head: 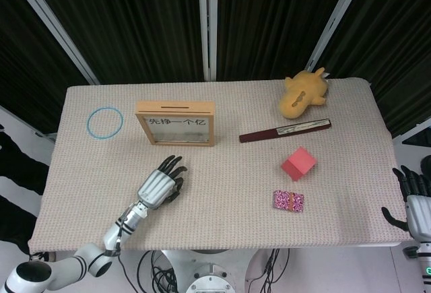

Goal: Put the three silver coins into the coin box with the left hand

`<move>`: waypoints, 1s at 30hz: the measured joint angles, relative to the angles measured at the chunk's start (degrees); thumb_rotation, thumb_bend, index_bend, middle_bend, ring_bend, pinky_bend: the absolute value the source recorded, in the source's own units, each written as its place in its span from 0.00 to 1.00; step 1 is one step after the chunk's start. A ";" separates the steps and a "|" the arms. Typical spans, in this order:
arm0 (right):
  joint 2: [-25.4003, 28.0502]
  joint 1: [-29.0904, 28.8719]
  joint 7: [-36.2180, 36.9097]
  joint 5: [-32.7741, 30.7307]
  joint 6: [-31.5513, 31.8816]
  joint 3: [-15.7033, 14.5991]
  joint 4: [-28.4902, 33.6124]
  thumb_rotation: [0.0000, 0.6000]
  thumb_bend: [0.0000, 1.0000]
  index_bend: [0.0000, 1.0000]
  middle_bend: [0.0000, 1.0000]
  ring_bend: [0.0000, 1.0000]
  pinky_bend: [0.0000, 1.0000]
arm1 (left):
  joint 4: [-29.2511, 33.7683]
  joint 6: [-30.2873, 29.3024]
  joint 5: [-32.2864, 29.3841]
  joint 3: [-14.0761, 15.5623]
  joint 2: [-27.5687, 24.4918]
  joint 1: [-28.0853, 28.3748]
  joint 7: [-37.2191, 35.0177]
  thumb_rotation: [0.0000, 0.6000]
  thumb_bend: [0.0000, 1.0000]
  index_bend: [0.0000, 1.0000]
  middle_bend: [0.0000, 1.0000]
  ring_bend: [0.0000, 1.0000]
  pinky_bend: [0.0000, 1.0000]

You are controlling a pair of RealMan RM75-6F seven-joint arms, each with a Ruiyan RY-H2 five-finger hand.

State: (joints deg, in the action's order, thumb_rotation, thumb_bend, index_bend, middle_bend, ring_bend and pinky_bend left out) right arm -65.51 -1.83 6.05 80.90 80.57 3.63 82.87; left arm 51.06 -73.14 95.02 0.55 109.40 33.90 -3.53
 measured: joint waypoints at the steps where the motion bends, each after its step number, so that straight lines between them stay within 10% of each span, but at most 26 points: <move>1: 0.01 -0.01 0.03 -0.02 -0.07 0.00 -0.01 1.00 0.21 0.00 0.00 0.00 0.00 | 0.17 -0.01 -0.07 -0.05 -0.04 0.01 -0.16 1.00 0.45 0.62 0.25 0.04 0.10; 17: 0.95 0.07 0.37 0.32 1.50 0.80 1.06 1.00 0.21 0.00 0.00 0.00 0.00 | 24.18 -5.84 0.04 -3.68 -14.29 -0.88 0.92 1.00 0.50 0.63 0.26 0.05 0.10; 24: 1.02 0.03 -0.07 1.36 2.47 0.78 2.05 1.00 0.21 0.00 0.00 0.00 0.00 | 45.14 -5.44 -2.09 -10.51 -31.19 0.49 7.48 1.00 0.50 0.63 0.27 0.05 0.10; 30: 1.28 0.38 -0.06 2.06 3.85 0.76 2.37 1.00 0.22 0.00 0.00 0.00 0.00 | 50.62 4.51 -12.55 -18.35 -40.78 5.40 6.67 1.00 0.50 0.63 0.27 0.05 0.10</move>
State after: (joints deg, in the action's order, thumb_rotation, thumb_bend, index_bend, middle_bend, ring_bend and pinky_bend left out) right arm -64.23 -1.44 5.99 82.96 84.42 4.39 85.24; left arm 101.69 -68.63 82.46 -17.79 68.62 39.30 3.14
